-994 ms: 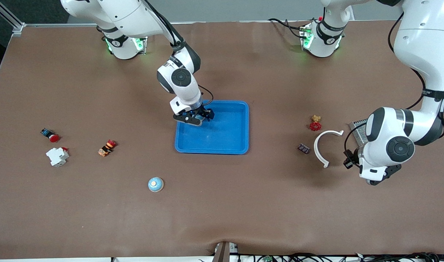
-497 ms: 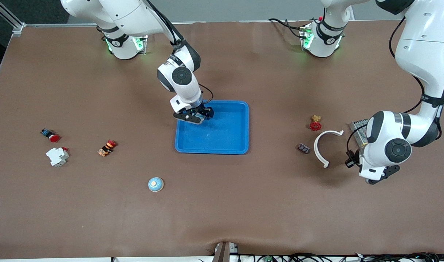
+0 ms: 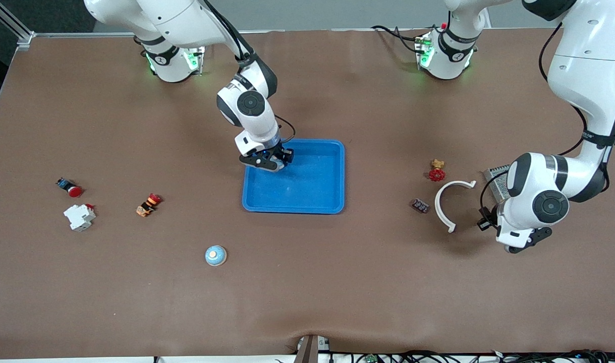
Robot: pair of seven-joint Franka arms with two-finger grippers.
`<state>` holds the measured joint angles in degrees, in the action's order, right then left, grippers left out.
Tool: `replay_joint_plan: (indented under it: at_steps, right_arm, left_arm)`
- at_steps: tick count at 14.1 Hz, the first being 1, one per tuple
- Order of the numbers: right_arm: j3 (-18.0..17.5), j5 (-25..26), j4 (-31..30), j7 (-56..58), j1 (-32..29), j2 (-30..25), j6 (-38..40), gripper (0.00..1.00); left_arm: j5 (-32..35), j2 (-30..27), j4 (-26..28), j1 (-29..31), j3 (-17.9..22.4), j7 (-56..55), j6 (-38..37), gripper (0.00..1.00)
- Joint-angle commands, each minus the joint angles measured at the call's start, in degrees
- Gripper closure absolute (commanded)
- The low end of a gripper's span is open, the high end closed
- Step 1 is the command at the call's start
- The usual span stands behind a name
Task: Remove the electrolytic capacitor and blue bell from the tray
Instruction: 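Carry the bell with the right gripper while the left gripper lowers the capacitor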
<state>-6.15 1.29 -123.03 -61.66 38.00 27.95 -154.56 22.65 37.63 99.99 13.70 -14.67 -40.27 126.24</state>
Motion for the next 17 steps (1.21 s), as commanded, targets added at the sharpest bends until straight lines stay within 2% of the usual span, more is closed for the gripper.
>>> replay_joint_plan:
  at_steps: [1, 6, 11, 12, 13, 14, 15, 16, 17]
  right_arm:
    - [0.44, 0.82, -0.64, 0.22, -1.42, -2.80, 0.66, 1.00]
    - [0.35, 0.65, 4.98, 13.29, -9.33, -6.50, 14.80, 1.00]
    - [0.35, 0.64, 4.64, 29.91, -19.70, -6.15, 15.43, 1.00]
    - [0.35, 0.64, 3.94, 31.76, -20.76, -6.15, 15.43, 1.00]
    - [0.35, 0.64, 3.33, 33.08, -21.73, -6.15, 15.17, 1.00]
    - [0.35, 0.64, 3.06, 34.23, -22.87, -6.15, 15.00, 1.00]
    - [0.35, 0.64, 2.71, 35.63, -23.84, -6.06, 14.56, 1.00]
    - [0.35, 0.64, 2.62, 37.39, -25.07, -5.89, 13.60, 1.00]
    - [0.35, 0.64, 2.27, 39.58, -26.73, -5.28, 12.37, 1.00]
  left_arm:
    - [1.78, -0.89, 1.61, 1.15, -0.54, 1.07, 0.94, 1.00]
    - [1.78, -0.89, 2.85, 1.24, -0.54, 1.07, 0.94, 1.00]
    - [1.70, -0.71, 2.67, 1.33, -0.54, 1.07, 0.94, 1.00]
    - [1.70, -0.54, 2.50, 1.24, -0.54, 0.98, 1.03, 0.94]
    - [1.61, -0.54, 2.41, 1.15, -0.54, 0.98, 0.94, 0.57]
    - [1.69, -0.54, 2.32, 1.15, -0.54, 0.89, 0.94, 0.30]
    - [1.61, -0.62, 2.06, 1.07, -0.54, 0.72, 0.94, 0.11]
    - [1.61, -1.06, 1.88, 0.98, -0.62, 0.72, 0.85, 0.00]
    - [1.61, -1.15, 1.27, 0.98, -0.89, 0.72, 0.59, 0.00]
